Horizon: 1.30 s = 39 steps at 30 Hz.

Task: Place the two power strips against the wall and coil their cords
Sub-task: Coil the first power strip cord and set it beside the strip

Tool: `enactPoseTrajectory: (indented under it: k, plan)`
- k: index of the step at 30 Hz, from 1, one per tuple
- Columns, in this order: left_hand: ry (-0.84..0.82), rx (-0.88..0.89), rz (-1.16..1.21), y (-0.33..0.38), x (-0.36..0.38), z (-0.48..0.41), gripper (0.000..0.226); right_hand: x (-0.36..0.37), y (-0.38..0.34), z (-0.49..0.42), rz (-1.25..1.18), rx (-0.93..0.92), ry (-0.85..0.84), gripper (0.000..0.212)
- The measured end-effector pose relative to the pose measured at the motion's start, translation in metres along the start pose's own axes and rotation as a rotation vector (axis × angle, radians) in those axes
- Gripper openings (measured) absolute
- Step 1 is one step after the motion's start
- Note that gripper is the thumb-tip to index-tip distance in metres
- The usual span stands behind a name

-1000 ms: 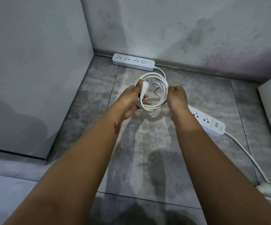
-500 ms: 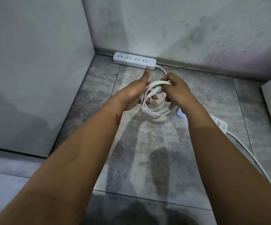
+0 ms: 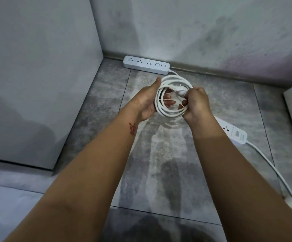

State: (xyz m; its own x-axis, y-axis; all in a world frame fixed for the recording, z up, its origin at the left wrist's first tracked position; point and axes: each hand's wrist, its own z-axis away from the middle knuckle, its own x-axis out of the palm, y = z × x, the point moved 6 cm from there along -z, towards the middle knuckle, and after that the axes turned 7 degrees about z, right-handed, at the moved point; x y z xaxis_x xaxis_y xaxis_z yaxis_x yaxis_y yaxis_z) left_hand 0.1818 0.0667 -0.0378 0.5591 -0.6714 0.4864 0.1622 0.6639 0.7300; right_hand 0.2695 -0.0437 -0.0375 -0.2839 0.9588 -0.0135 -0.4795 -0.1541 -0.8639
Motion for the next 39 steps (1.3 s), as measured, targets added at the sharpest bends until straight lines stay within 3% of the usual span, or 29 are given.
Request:
enactPoseTrajectory:
  k: [5, 7, 13, 15, 19, 23, 26, 29, 33, 39]
  plan:
    - [0.073, -0.019, 0.062, 0.0, -0.001, -0.004, 0.057, 0.004, 0.006, 0.002, -0.171, 0.065, -0.028, 0.027]
    - [0.097, 0.011, 0.081, 0.001, 0.003, -0.005, 0.052, 0.001, 0.003, 0.0, 0.0, 0.038, -0.023, 0.034]
    - [0.088, 0.061, -0.059, 0.011, 0.009, -0.011, 0.043, -0.007, -0.022, -0.001, 0.828, -0.175, 0.103, 0.051]
    - [0.101, 0.061, -0.146, 0.013, 0.008, -0.012, 0.042, 0.0, -0.033, -0.003, 0.936, -0.302, 0.039, 0.056]
    - [0.104, 0.054, -0.2, 0.013, 0.011, -0.013, 0.04, 0.013, -0.043, -0.013, 0.779, -0.406, -0.236, 0.043]
    - [0.108, 0.046, -0.214, 0.014, 0.012, -0.011, 0.042, 0.011, -0.05, -0.016, 0.849, -0.505, -0.262, 0.017]
    - [0.09, 0.034, -0.24, 0.012, 0.019, -0.011, 0.044, 0.007, -0.049, -0.016, 0.851, -0.536, -0.231, 0.022]
    - [0.089, 0.033, -0.142, 0.012, 0.023, -0.009, 0.046, 0.004, -0.05, -0.013, 0.847, -0.563, -0.206, 0.01]
    - [0.093, 0.023, 0.002, 0.013, 0.018, -0.009, 0.051, -0.007, -0.043, -0.018, 0.628, -0.415, -0.148, 0.009]
    - [0.146, -0.029, -0.131, -0.006, 0.006, -0.012, 0.057, -0.005, -0.026, -0.023, 0.375, -0.207, -0.087, 0.011]
